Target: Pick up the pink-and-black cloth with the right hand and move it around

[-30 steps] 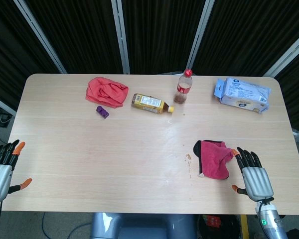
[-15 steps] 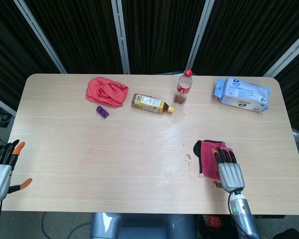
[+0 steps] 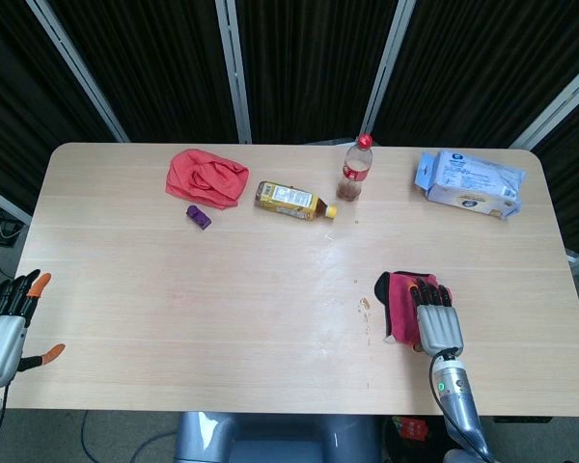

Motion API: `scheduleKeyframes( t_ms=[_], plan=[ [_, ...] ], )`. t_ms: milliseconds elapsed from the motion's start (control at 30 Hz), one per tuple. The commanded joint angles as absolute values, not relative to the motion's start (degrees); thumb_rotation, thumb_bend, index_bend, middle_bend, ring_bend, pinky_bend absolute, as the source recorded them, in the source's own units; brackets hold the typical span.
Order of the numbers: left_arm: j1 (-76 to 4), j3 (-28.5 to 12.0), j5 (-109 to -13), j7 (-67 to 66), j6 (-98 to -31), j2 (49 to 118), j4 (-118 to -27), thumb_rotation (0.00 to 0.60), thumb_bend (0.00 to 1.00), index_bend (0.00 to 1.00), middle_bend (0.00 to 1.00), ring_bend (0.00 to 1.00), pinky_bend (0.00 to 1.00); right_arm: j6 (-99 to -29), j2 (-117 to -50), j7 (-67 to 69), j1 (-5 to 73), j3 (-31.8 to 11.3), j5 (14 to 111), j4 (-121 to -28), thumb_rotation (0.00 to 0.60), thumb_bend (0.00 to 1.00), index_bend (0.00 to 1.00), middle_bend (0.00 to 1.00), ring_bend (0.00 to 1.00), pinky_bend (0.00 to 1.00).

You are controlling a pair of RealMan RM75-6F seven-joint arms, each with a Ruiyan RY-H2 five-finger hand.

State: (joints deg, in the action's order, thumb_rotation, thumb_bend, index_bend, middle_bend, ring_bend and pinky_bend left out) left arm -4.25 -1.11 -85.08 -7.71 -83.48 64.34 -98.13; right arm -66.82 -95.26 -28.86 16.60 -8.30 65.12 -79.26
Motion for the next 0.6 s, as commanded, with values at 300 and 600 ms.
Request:
scheduleKeyframes(
  t_ms=[300,600],
  plan=[
    [-4.1,-1.5,-85.2,-6.0,-84.3,64.4,-98.1,0.6,0.0,0.0,0.0,0.0,0.0,-64.8,-100.0,-27.2,19.2,-10.0,63.0,-71.4,0.6,0.0,0.0,0.0,0.0,0.0],
    [-4.1,-1.4,-84.8,-6.0,-84.1,64.4,-98.4,0.6,0.0,0.0,0.0,0.0,0.0,-64.0,-102.1,-26.8,21.6,-12.1,62.0,-66.4,0.6,0.27,0.15,0.02,0.0,0.08]
  ],
)
